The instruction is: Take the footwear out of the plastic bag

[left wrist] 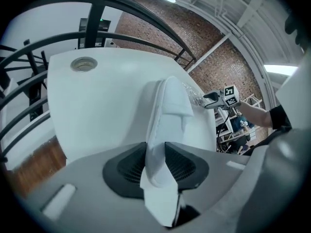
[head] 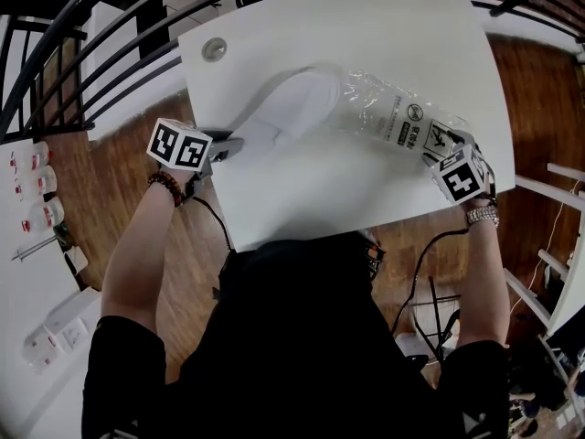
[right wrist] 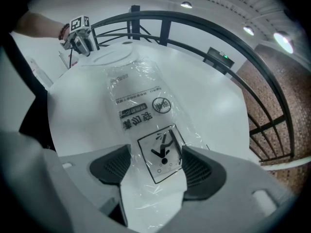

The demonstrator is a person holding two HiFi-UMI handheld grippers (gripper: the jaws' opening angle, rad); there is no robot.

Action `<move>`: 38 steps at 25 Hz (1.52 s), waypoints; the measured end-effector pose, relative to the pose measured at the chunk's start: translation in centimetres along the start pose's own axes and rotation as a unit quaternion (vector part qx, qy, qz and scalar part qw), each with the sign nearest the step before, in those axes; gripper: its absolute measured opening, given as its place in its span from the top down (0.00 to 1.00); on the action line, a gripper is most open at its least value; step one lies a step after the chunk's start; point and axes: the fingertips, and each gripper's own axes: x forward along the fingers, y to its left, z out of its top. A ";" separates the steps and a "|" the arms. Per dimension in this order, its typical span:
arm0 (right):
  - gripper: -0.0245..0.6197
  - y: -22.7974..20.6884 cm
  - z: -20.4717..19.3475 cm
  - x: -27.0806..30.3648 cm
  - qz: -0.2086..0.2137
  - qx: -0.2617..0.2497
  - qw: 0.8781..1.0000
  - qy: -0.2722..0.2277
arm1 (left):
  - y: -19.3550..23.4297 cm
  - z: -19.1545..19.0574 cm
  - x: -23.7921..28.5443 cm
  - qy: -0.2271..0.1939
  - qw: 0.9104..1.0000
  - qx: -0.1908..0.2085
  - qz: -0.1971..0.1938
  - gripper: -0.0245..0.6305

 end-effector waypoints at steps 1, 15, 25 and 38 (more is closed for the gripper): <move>0.47 -0.1 0.0 -0.1 -0.003 0.011 1.000 -0.001 | 0.0 -0.1 0.0 -0.004 1.000 -0.007 0.000 0.75; 0.47 -0.5 0.6 -1.0 -0.007 0.056 0.998 -0.033 | -0.3 0.0 0.1 -0.036 0.999 -0.027 0.029 0.63; 0.46 0.5 2.2 -2.8 0.000 0.037 0.996 -0.077 | -0.4 0.4 -1.3 -0.084 0.994 -0.034 0.065 0.55; 0.47 3.4 6.2 -6.1 -0.019 0.027 0.991 -0.130 | -1.1 2.5 -4.4 -0.161 0.978 0.009 0.130 0.68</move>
